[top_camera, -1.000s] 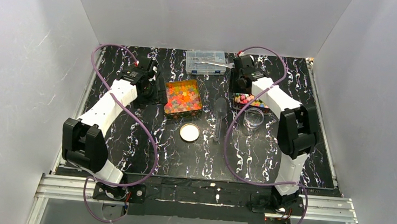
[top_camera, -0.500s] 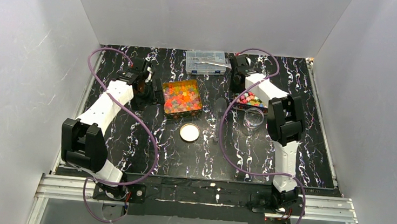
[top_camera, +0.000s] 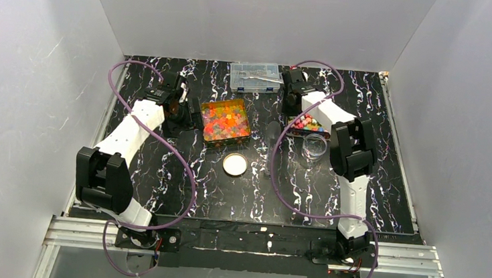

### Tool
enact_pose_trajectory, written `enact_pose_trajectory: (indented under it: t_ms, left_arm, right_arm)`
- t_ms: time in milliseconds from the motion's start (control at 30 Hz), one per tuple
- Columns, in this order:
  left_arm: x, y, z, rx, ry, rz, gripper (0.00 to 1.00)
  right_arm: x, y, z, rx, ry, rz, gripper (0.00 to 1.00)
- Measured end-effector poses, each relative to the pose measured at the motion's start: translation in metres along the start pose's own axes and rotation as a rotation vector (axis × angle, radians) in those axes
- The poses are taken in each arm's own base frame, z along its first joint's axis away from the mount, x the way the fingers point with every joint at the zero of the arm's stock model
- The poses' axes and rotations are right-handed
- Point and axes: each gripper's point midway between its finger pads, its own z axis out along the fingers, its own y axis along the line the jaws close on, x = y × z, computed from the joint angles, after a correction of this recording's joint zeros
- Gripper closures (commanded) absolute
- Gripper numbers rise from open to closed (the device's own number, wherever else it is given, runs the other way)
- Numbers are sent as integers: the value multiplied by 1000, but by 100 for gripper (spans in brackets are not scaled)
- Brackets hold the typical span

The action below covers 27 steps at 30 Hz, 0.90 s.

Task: Pack the candies
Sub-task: Move the storage box to the center of the board.

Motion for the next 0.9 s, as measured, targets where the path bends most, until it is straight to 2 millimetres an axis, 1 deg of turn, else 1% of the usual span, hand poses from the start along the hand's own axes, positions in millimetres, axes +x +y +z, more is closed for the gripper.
enact_pose_trajectory:
  t_ms: [300, 733, 767, 833, 900]
  left_arm:
    - [1, -1, 0, 8, 4, 1, 19]
    - [1, 0, 0, 14, 5, -4, 19]
    - [2, 0, 0, 14, 6, -4, 19]
    - [3, 1, 0, 13, 6, -2, 19]
    - [3, 1, -1, 14, 6, -1, 19]
  right_arm:
    - [11, 36, -7, -63, 0, -27, 99]
    - [26, 72, -14, -110, -20, -71, 99]
    - [27, 75, -15, -113, -22, -77, 97]
    - [30, 81, -17, -122, -24, -87, 82]
    - [35, 86, -20, -128, -24, -97, 71]
